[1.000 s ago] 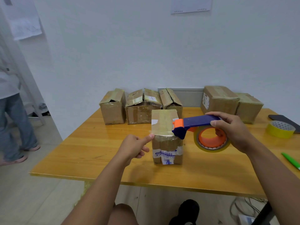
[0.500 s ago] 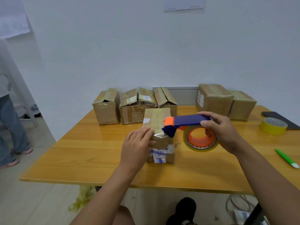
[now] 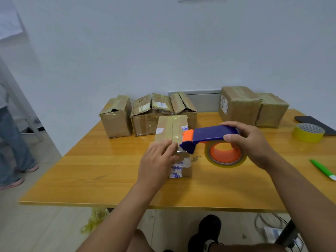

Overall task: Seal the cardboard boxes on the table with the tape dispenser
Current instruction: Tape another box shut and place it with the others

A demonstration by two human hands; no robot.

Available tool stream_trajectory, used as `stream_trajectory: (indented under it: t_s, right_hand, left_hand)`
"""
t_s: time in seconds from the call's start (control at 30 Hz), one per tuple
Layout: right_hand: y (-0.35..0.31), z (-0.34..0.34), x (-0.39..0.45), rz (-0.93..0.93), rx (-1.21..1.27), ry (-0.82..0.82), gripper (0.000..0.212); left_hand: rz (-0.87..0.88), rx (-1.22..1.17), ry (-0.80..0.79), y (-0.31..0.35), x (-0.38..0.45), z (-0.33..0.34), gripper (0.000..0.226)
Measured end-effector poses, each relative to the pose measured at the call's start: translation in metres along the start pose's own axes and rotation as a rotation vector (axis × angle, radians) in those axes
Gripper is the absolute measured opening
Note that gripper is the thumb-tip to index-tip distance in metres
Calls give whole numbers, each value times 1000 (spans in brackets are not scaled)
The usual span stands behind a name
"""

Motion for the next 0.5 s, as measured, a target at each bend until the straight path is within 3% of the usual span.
stream_trajectory:
  t_s: [0.2, 0.37, 0.5]
  right_hand:
    - [10, -43, -19, 78, -65, 11, 60]
    - [-4, -28, -5, 136, -150, -46, 16]
    - [-1, -27, 12, 281, -294, -33, 41]
  left_hand:
    - [6, 76, -3, 4, 0, 7, 49]
    - [-29, 71, -33, 7, 0, 7, 59]
    - [-64, 55, -49, 5, 1, 6, 55]
Point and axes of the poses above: each hand's wrist, its own x-axis towards the middle knuckle, its own z-axis out of the palm, y = z × x, the point moved 5 cm from there along x, towards the middle knuckle, and after that the axes turned 2 degrees about y, right-handed, at the moved point
